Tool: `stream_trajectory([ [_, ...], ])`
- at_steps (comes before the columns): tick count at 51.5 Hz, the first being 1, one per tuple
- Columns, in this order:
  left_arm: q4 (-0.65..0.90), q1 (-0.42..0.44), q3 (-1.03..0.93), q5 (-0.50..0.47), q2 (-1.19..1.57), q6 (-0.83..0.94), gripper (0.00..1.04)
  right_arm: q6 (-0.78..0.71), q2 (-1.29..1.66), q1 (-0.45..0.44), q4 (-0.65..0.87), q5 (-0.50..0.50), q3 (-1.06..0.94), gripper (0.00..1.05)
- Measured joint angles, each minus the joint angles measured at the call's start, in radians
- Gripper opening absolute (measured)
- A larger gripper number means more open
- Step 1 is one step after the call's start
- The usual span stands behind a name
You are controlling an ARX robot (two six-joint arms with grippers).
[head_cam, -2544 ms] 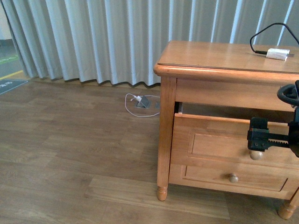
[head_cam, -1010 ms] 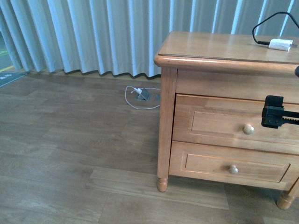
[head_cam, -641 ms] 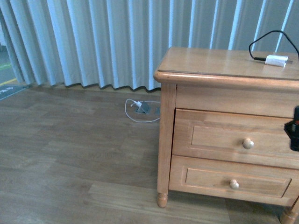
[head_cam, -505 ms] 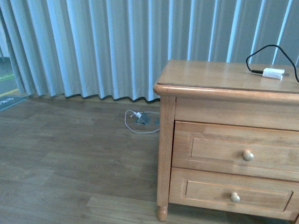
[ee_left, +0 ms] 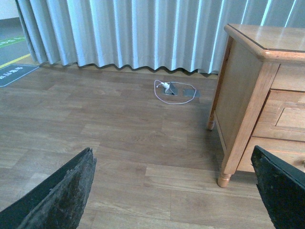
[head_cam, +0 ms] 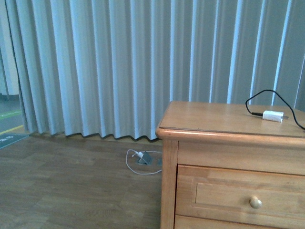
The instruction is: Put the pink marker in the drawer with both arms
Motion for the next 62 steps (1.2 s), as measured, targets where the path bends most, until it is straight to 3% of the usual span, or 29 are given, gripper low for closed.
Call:
stream_trajectory([
  [5, 0.000, 0.000, 0.000, 0.000, 0.000, 0.000, 0.99, -0.014, -0.045, 0.003, 0.058, 0.002, -0.047, 0.59],
  [21, 0.000, 0.000, 0.000, 0.000, 0.000, 0.000, 0.99, -0.023, -0.169, 0.003, 0.029, 0.002, -0.145, 0.01],
  [62, 0.000, 0.000, 0.000, 0.000, 0.000, 0.000, 0.99, -0.025, -0.446, 0.004, -0.145, 0.002, -0.237, 0.01],
])
